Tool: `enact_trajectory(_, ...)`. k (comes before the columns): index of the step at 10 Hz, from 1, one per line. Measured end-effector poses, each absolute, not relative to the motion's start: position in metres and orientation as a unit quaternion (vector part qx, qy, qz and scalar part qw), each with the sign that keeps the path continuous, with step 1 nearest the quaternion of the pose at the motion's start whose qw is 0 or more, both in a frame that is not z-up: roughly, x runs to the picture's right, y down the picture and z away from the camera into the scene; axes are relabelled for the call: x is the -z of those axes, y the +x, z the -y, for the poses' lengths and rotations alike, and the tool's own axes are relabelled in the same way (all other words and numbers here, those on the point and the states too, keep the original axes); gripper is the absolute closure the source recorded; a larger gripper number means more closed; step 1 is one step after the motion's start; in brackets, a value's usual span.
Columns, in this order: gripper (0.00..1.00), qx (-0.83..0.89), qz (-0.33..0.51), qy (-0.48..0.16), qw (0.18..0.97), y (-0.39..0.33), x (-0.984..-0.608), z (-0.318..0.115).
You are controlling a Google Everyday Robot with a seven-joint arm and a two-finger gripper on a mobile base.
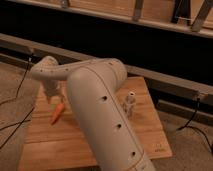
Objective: Drag the pepper across the table
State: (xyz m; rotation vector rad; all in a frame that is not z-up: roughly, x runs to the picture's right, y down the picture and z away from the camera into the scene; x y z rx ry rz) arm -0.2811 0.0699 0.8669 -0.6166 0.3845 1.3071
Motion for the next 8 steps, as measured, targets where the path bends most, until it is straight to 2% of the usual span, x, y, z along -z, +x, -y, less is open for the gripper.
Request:
enact_trajectory(4,0.35,-0.59,-0.165,-0.289,0.735,-0.273,-0.904,-0.063)
enact_trajectory(8,0.35,-0.562,-0.168,-0.29,0.757,-0.283,-0.922,-0.069)
